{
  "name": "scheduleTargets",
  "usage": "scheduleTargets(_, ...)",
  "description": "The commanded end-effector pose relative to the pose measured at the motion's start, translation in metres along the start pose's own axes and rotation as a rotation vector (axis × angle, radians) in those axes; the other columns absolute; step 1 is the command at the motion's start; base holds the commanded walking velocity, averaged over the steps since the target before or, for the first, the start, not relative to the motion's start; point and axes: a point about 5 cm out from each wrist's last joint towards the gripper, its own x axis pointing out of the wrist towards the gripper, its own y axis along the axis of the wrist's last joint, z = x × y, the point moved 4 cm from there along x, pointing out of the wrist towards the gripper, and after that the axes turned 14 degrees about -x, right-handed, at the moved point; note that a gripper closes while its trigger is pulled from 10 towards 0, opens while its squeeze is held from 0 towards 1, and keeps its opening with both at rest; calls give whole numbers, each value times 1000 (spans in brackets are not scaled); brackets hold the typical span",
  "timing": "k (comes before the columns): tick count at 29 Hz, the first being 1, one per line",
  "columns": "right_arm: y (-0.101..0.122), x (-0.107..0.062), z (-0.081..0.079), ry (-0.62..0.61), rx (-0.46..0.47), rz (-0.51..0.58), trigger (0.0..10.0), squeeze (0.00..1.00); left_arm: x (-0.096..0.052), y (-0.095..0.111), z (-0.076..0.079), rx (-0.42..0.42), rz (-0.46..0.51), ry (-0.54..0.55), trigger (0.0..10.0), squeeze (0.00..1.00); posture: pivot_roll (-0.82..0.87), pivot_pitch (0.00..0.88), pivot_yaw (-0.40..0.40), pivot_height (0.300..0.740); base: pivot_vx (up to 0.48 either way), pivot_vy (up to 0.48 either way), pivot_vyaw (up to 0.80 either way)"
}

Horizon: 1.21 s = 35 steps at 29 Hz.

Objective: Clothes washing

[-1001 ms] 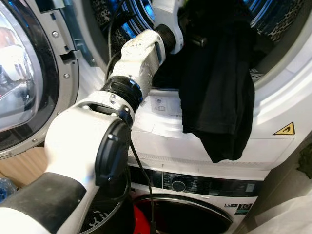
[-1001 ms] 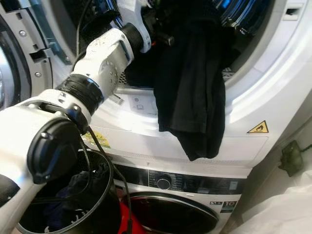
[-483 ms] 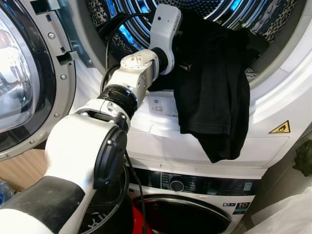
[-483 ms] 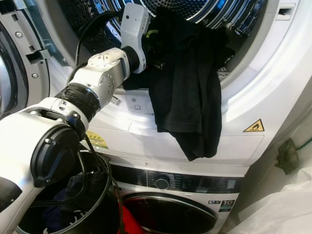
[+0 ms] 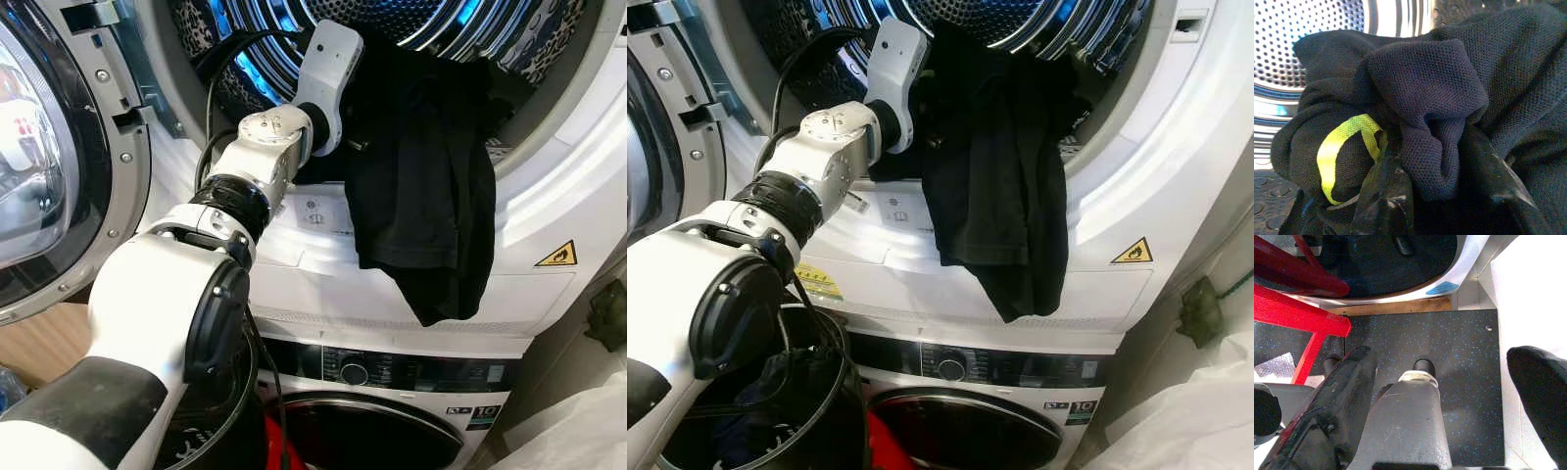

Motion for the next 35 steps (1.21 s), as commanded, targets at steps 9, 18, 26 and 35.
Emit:
scheduleTargets(9,1,0,-5,17,-11,-5,10000,0,-9,-30,-15,9,-121,27,10000,1000,-177,0,133,740,0,0,0)
scheduleTargets(18,4,1,-6,23,-21,-4,10000,0,-13,-33,-20,22,-150,9,10000,1000,-161,0,126,740,0,0,0)
scheduleTargets(26,6,1,-7,30,-27,0,10000,0,-14,-34,-18,32,-159,-18,10000,1000,-152,0,124,740,0,0,0)
scheduleTargets(35,8,2,-8,31,-25,3,10000,0,-15,-31,-14,40,-168,-83,10000,1000,-147,0,120,740,0,0,0)
